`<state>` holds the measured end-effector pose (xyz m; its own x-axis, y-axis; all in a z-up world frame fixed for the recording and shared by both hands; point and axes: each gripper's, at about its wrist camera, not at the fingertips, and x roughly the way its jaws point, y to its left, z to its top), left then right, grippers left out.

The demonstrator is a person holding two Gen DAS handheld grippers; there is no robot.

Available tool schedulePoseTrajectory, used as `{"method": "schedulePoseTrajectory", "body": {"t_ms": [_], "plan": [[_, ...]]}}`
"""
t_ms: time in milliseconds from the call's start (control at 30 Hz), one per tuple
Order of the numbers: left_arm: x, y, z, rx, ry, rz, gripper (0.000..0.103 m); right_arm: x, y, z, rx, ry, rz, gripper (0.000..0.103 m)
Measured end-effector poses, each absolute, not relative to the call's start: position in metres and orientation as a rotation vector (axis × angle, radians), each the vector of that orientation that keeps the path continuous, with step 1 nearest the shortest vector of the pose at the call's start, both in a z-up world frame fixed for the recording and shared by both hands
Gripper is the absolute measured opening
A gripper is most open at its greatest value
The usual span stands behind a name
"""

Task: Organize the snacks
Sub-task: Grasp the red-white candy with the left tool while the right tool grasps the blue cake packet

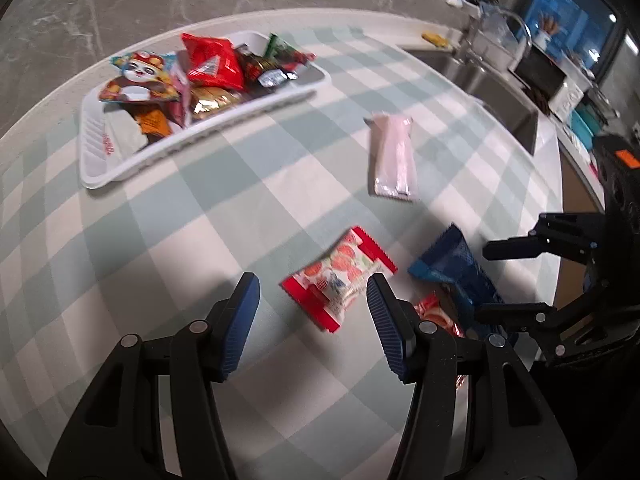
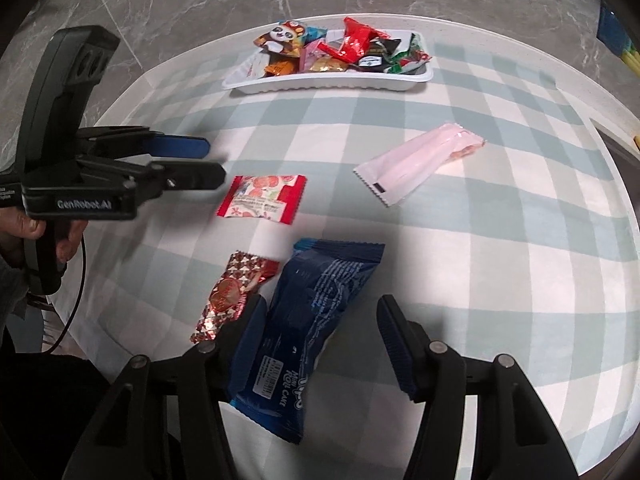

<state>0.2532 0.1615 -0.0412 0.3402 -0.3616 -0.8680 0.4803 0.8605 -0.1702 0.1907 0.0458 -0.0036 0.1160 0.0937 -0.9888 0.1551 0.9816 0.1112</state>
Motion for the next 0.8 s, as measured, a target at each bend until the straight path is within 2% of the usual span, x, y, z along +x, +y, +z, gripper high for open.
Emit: {"method": "schedulePoseTrajectory", "body": {"t_ms": [233,633,800], "plan": [[0.251,0.142,-0.052,0.268,1.095,-0.624,0.054,0.187,0.057,-0.016,0.219,1.491,-0.040,0.059],[0.258,0.100,-0.075,0.524,1.093,-0.747,0.054,0.183,0.052,-0.022,0.255,1.494,-0.071,0.044],[0.264,0.099,-0.078,0.527,1.096,-0.783,0.054,0.182,0.049,-0.022,0.246,1.491,-0.083,0.037]]}}
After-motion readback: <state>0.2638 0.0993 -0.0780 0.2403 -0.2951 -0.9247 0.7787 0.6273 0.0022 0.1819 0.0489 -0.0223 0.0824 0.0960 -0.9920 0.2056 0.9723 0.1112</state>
